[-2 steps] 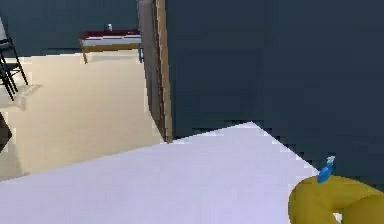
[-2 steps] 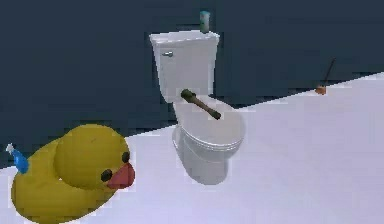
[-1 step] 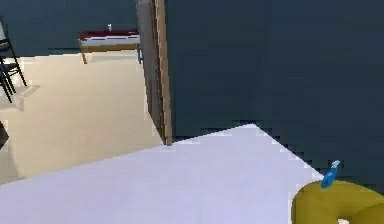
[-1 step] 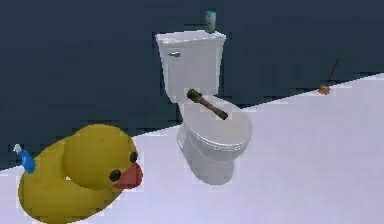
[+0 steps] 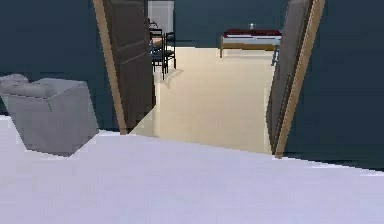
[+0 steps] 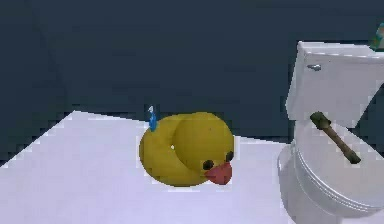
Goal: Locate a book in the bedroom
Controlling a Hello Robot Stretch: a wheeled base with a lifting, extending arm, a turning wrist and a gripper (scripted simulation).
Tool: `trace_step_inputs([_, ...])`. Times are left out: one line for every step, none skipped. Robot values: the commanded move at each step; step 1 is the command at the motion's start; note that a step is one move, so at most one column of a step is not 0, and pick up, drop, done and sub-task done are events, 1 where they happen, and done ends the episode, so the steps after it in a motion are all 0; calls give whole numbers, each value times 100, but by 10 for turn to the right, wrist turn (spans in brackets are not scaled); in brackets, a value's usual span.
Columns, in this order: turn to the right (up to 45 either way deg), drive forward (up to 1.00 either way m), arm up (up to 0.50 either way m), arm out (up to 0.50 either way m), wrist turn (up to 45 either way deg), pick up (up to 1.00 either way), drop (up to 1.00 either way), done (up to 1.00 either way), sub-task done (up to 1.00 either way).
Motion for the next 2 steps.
trace_step_inputs([0, 100, 0, 0, 0, 0, 0, 0, 0])
trace_step_inputs([0, 100, 0, 0, 0, 0, 0, 0, 0])
